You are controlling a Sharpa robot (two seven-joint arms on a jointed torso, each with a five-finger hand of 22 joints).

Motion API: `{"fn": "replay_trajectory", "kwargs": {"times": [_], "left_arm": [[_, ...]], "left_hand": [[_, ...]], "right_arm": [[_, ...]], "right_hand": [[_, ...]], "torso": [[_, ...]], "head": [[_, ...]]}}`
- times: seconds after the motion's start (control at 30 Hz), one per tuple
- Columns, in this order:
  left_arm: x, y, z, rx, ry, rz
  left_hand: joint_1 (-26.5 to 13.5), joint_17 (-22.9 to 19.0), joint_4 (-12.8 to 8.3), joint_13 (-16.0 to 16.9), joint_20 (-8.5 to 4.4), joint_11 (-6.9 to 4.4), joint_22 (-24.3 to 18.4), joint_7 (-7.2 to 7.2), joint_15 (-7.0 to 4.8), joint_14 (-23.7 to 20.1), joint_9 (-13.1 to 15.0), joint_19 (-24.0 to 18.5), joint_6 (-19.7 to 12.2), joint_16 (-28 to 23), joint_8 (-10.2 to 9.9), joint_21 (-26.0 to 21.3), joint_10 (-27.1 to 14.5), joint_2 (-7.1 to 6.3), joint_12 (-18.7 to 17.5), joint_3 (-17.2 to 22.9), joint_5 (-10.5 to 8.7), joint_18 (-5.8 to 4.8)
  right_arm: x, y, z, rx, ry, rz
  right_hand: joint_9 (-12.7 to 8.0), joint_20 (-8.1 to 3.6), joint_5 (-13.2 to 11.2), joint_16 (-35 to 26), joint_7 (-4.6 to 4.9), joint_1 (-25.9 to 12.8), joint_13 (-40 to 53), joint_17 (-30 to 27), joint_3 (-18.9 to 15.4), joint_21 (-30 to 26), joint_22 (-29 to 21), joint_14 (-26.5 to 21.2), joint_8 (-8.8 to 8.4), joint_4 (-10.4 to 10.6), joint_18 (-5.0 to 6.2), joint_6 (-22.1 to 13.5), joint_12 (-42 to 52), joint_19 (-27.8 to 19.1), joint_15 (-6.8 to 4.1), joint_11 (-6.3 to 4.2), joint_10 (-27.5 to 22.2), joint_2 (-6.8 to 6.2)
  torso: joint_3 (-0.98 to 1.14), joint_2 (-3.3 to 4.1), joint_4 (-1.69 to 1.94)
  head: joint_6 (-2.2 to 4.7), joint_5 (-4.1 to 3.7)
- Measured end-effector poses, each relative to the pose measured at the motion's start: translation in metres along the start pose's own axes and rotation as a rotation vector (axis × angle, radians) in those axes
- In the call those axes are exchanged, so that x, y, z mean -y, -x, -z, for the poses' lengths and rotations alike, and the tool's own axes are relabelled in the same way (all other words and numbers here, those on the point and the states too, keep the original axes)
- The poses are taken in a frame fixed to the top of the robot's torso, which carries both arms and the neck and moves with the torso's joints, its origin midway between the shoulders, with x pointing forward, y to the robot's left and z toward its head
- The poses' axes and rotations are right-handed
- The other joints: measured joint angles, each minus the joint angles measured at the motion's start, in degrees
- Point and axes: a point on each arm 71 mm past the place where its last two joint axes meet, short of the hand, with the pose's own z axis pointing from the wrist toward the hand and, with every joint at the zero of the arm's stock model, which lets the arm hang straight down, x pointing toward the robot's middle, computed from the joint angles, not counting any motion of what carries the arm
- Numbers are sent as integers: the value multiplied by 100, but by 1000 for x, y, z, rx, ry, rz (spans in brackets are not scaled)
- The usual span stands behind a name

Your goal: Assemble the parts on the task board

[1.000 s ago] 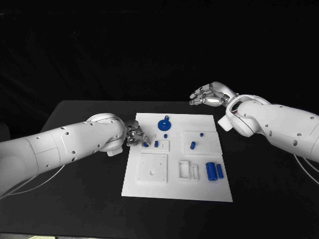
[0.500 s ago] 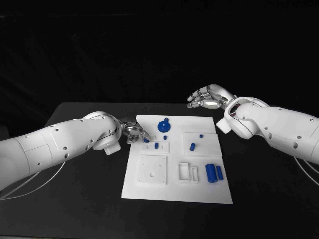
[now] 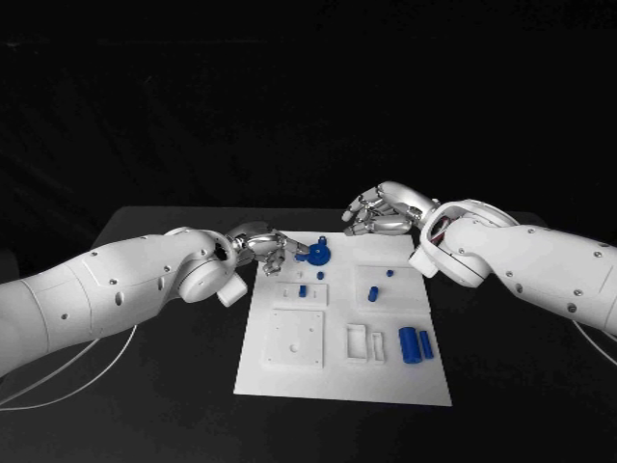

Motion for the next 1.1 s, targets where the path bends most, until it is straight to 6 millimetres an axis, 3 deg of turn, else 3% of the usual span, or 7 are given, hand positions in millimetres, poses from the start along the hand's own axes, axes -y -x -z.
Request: {"fn": "replay_trajectory", "kwargs": {"times": [0.07,0.1,0.17,0.23,0.33,0.67,1.1], "left_arm": [[2,-2,1,-9,-31,42],[2,-3,2,-14,-41,55],[2,-5,3,-23,-57,78],[2,-6,4,-34,-73,96],[4,-8,4,-48,-90,112],[5,-11,4,-70,-115,127],[8,-16,4,-90,-129,128]], "left_hand": [[0,0,0,0,0,0,0,-6,0,-1,0,0,-5,0,0,0,0,0,0,0,-11,0],[0,0,0,0,0,0,0,-6,-1,-1,1,0,-5,0,0,0,0,0,0,0,-11,0],[0,0,0,0,0,0,0,-6,-1,-1,1,0,-5,0,0,0,0,0,0,0,-12,0],[0,0,0,0,0,0,0,1,-1,-1,2,0,-12,0,0,0,0,0,0,0,-22,0],[0,0,0,0,0,-19,0,12,-2,-2,10,0,-27,0,0,0,-20,0,0,0,-22,0],[0,0,1,0,0,-19,-1,-1,-2,-2,13,0,-40,0,-5,0,-20,0,0,33,-44,0],[0,0,1,0,0,-18,3,0,-2,-3,18,0,-39,0,18,0,-20,0,0,33,-45,0]], "right_arm": [[-5,-4,0,-17,17,22],[-7,-6,0,-25,23,30],[-12,-12,0,-40,37,44],[-16,-18,2,-58,52,58],[-21,-26,3,-76,71,75],[-34,-36,5,-87,118,97],[-40,-44,6,-99,139,107]], "right_hand": [[4,-75,-47,146,-10,10,128,129,0,90,2,167,0,0,-1,10,163,217,-93,-63,160,-10],[14,-178,-108,362,-37,54,316,321,-53,245,39,390,0,-14,-1,37,429,506,-227,-163,376,-54],[21,-327,-156,687,-116,77,662,653,-142,452,92,633,0,-6,-1,44,895,872,-390,-224,543,-47],[36,-495,-172,1111,-151,100,1339,1274,-239,693,169,741,0,2,-1,25,1706,1213,-548,-271,402,-70],[60,-629,-216,1448,-170,123,2108,2024,-247,938,299,782,-1,-8,-1,4,2553,1460,-708,-264,102,-93],[122,-838,-260,1620,-148,123,2970,3225,-286,1344,569,1053,-54,-15,-2,-40,3388,1772,-933,-267,30,-93],[177,-892,-260,1525,-163,123,3246,3806,-286,1488,679,1220,-54,-15,-6,-45,3579,1867,-975,-267,30,-93]], "torso": [[0,2,-1],[0,3,-1],[0,3,-1],[1,3,-2],[3,4,-3],[10,8,-6],[7,7,-8]], "head": [[31,1],[43,1],[65,1],[79,1],[96,1],[115,7],[98,13]]}}
